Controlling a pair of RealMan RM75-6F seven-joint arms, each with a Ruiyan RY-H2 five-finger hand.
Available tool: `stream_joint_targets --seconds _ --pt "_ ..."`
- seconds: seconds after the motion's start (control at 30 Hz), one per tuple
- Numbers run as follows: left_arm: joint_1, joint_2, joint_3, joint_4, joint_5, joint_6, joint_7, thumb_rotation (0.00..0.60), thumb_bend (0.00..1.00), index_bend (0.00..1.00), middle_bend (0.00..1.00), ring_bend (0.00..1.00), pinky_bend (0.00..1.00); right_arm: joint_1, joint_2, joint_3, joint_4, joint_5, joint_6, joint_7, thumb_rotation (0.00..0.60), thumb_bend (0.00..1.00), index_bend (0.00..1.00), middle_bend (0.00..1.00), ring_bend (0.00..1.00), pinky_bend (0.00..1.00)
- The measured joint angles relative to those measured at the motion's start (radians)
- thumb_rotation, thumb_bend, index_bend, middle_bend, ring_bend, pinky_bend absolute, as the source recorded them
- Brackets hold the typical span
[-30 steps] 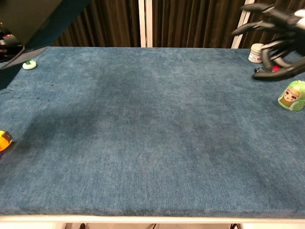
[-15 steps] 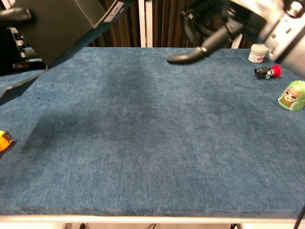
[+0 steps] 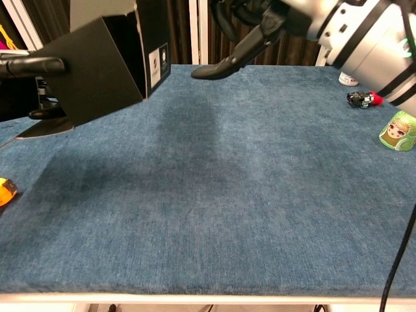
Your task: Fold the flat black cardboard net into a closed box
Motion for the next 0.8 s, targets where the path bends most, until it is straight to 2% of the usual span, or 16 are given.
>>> stream_joint_targets --seconds 0.23,0.53,0.8 --pt "0.004 -0.03 -0.004 0.011 -0.023 0.004 0.116 0.6 0.0 0.27 0.29 0.54 0.85 0.029 -0.085 -0.008 0.1 -0.054 0.037 -0.092 0.6 0.0 0.31 0.35 0.75 1.0" --pt "0.019 -0.1 -0.014 0.033 -0.065 0.017 0.293 0.6 0.0 0.27 0.29 0.54 0.85 0.052 -0.159 -0.031 0.23 -0.104 0.092 -0.153 0.6 0.0 0.37 0.36 0.77 1.0" --pt "0.026 -0.196 -0.022 0.087 -0.089 0.018 0.408 0.6 0.0 0.28 0.29 0.54 0.85 0.062 -0.201 -0.081 0.34 -0.13 0.09 -0.175 0.6 0.0 0.4 0.37 0.77 1.0"
